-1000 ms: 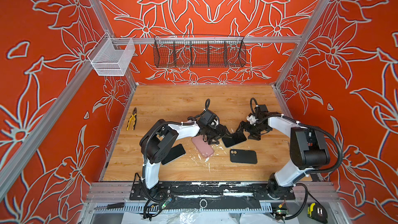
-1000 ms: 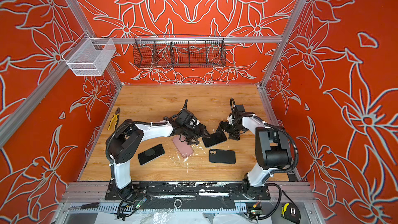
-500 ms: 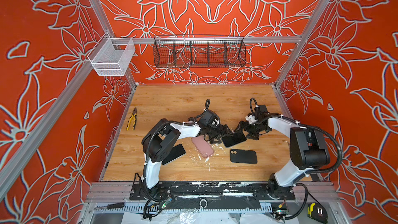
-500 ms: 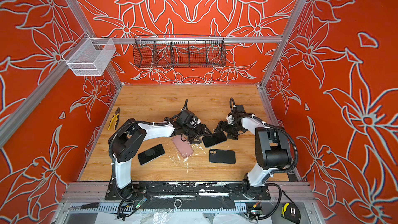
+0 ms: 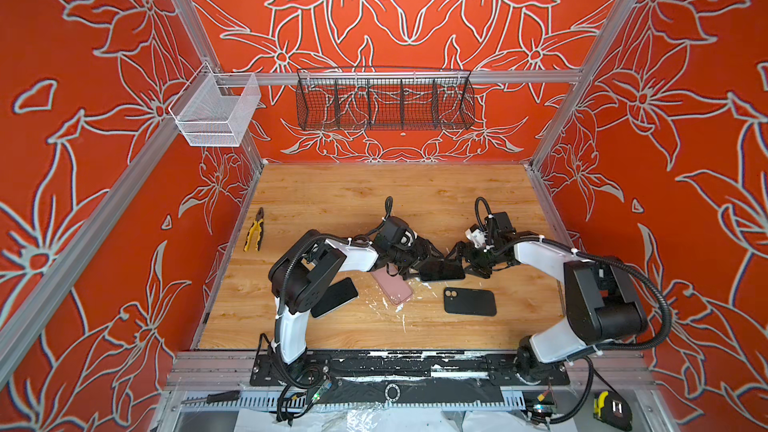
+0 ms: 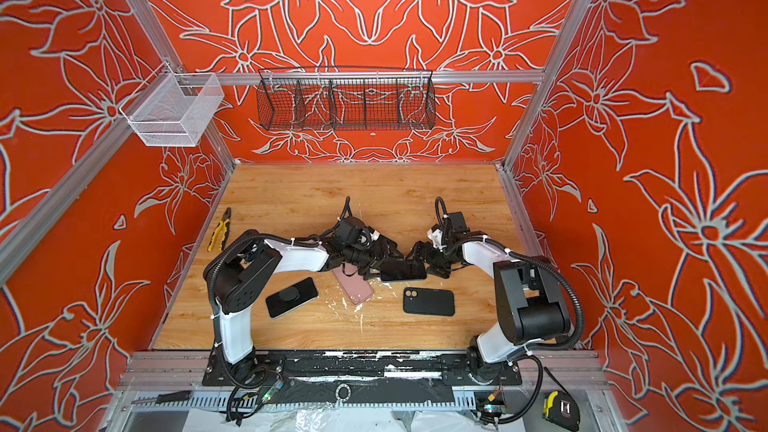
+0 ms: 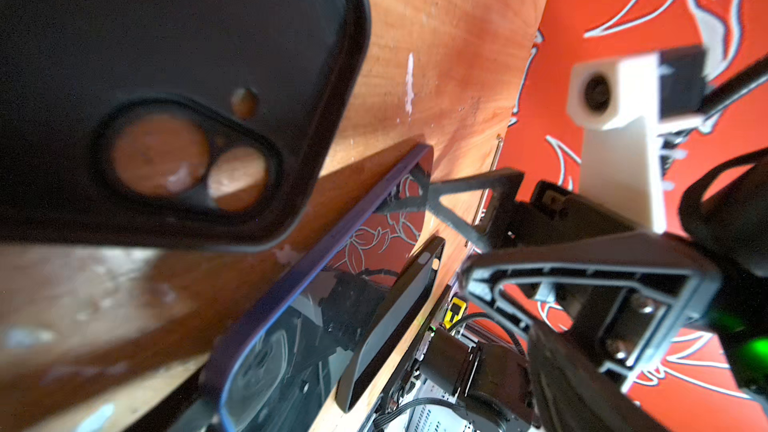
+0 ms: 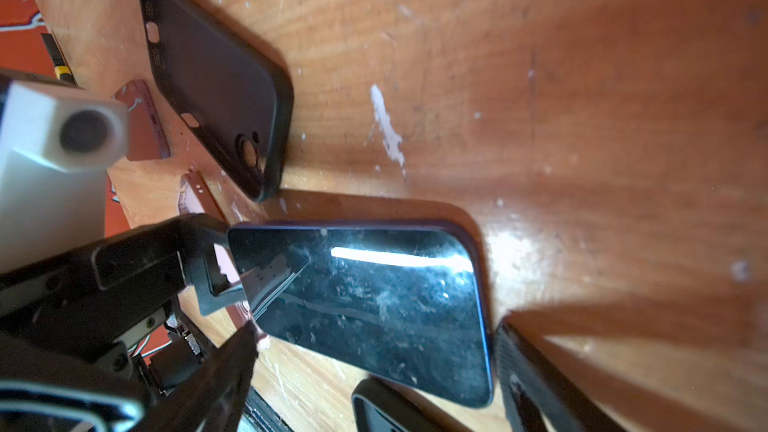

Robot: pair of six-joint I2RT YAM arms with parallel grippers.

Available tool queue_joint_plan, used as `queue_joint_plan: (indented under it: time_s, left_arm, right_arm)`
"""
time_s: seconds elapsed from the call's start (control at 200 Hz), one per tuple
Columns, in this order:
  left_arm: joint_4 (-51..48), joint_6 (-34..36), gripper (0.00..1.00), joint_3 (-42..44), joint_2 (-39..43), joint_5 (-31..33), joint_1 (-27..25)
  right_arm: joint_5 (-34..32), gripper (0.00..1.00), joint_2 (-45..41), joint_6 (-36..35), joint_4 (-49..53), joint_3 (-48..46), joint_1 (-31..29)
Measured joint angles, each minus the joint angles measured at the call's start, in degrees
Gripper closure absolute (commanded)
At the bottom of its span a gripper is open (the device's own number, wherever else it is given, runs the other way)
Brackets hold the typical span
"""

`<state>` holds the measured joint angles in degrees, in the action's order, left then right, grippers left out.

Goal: Put the phone into the phone case
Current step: 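Close both grippers on the edges of the purple-edged phone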

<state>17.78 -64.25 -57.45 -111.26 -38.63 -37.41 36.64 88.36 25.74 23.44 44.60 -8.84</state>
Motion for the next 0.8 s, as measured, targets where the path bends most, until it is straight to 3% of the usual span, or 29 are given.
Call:
queue_joint_plan:
  time_s: [0.185,0.801]
  left_arm:
    - [2.56,-0.98,0.06,1.42,0.48,1.42,0.31]
    - [2.43,0.72,0.45,4.98,4.68,6.99,0.70]
  right_arm:
    - [0.09,0.12,0.24,0.50,0.00,0.00,-0.02]
    - [3.78,0.23,3.30,2.27,-4.46,-0.17,-0.04]
